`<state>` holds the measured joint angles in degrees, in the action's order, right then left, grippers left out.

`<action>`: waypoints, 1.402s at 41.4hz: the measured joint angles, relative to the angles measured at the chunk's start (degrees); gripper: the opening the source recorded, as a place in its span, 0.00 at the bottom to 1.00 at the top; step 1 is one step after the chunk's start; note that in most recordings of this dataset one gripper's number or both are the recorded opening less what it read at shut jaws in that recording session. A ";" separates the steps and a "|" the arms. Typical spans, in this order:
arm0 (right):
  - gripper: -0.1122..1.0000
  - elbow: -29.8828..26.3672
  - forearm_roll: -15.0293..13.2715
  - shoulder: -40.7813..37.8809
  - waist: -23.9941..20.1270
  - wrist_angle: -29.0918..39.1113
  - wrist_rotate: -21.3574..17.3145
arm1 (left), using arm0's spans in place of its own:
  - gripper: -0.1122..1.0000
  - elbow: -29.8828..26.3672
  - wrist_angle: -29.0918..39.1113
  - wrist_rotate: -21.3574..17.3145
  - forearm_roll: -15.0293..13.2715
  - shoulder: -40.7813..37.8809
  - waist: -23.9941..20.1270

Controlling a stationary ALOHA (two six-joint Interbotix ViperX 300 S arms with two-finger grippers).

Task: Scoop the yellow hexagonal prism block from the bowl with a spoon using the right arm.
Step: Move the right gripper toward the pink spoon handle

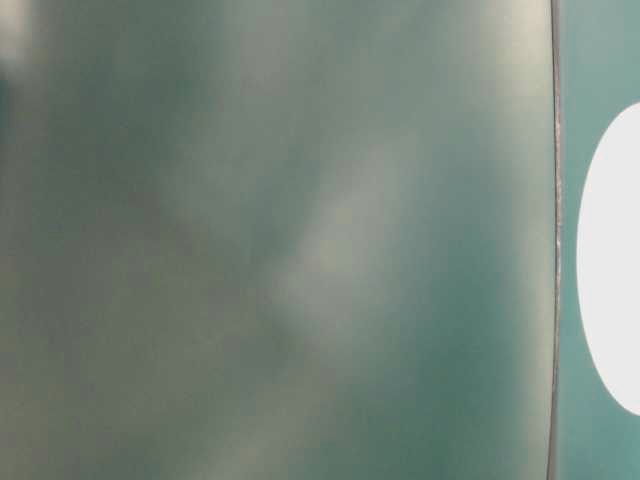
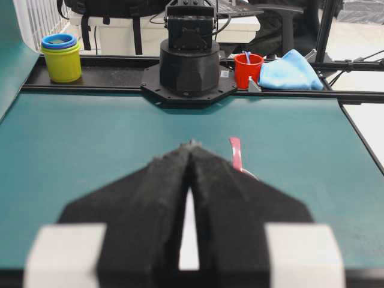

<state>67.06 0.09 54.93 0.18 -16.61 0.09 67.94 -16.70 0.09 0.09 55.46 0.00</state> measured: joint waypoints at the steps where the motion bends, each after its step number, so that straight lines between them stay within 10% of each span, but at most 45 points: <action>1: 0.10 0.00 0.00 0.00 0.00 0.00 0.00 | 0.10 0.00 0.18 0.09 0.00 0.00 0.09; 14: 0.16 0.00 0.09 -0.62 -0.18 0.18 -0.35 | 0.11 -0.26 1.93 0.26 0.18 0.00 0.00; 29: 0.66 0.00 0.09 -1.93 -0.26 0.18 -0.35 | 0.11 -0.26 2.02 0.35 0.18 -0.09 0.00; 43: 0.66 1.49 3.08 -8.17 -1.32 -1.49 -0.70 | 0.11 -0.35 2.02 0.44 0.26 -0.26 0.00; 58: 0.66 8.44 10.20 -23.38 -9.76 -24.35 -0.88 | 0.11 -0.26 2.02 0.44 0.26 -0.35 0.00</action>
<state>75.50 10.28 31.55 -9.58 -40.96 -0.79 67.68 -14.68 0.53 0.35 55.11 0.00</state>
